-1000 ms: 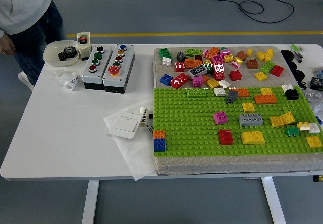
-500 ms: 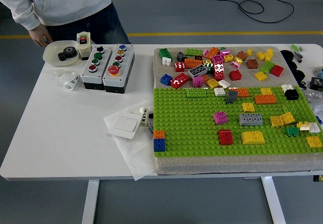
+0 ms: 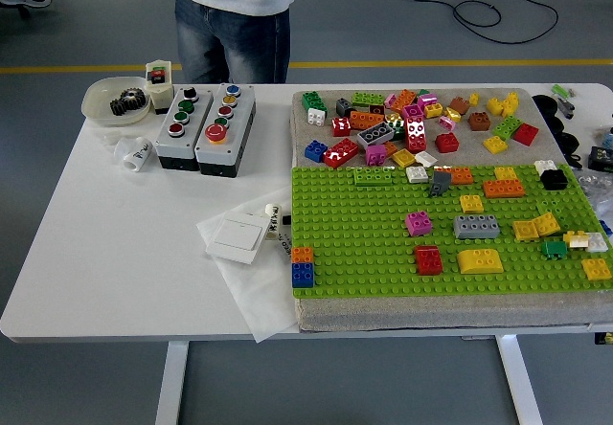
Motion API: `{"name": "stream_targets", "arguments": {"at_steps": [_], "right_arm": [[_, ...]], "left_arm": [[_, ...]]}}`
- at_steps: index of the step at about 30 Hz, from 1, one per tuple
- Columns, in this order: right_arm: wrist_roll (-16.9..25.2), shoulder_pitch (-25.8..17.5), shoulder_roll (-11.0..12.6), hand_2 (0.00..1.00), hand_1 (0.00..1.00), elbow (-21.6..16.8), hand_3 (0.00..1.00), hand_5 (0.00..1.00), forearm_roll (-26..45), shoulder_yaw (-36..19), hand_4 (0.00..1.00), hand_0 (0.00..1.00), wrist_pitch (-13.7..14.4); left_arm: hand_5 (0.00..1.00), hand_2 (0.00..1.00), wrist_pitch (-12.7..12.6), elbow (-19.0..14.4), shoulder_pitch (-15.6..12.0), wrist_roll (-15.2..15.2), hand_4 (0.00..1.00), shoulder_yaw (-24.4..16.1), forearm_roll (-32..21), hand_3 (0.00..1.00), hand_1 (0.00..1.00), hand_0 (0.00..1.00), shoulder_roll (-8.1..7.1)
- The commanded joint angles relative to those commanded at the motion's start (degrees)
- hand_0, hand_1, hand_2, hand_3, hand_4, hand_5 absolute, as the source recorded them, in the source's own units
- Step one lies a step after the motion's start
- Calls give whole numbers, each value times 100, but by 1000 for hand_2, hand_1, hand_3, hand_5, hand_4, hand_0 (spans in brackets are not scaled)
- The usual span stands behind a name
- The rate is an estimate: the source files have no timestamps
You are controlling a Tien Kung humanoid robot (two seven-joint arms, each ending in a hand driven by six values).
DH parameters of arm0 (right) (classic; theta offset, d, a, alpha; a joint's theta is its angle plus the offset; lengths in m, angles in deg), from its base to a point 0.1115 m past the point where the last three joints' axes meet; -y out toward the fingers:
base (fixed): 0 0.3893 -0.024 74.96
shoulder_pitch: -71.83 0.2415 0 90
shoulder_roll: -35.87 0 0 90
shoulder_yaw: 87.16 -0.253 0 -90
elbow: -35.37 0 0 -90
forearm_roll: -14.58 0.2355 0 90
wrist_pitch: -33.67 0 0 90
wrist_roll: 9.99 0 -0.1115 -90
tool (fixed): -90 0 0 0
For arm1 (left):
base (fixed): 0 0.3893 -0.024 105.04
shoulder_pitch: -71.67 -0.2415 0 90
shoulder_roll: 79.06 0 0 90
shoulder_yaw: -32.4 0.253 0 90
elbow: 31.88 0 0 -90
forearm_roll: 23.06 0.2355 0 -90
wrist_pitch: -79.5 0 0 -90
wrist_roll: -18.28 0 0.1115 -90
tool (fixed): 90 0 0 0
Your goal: Pick up the brick,pile it on top of brick,press brick,pick up the brick,pile it on top of brick,press brick
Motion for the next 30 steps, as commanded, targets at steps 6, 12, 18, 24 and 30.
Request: {"name": "stream_targets", "arguments": {"at_steps": [6,12,18,24,30], "right_arm": [[-13,1,19,803,788,15,797,927,2,26,998,845,-4],[-32,-33,54,803,788,3,797,927,-9,13,998,844,-2],[-35,-70,67,802,788,-4,797,928,-14,-11,998,844,-3],[-47,-98,72,802,788,-10,797,928,-22,1,998,844,-2],[-52,-129,66,802,788,-17,797,928,-25,1,998,844,-4]], "left_arm": [[681,855,-5,0,21,-5,677,50,-56,630,808,779,13],[681,854,10,0,7,-1,676,46,-13,630,807,778,11],[681,854,20,0,-14,-7,675,74,-1,630,807,778,6],[680,854,25,0,-42,-8,674,83,15,630,806,778,2],[680,854,36,0,-71,-15,674,97,28,629,807,778,-4]]}}
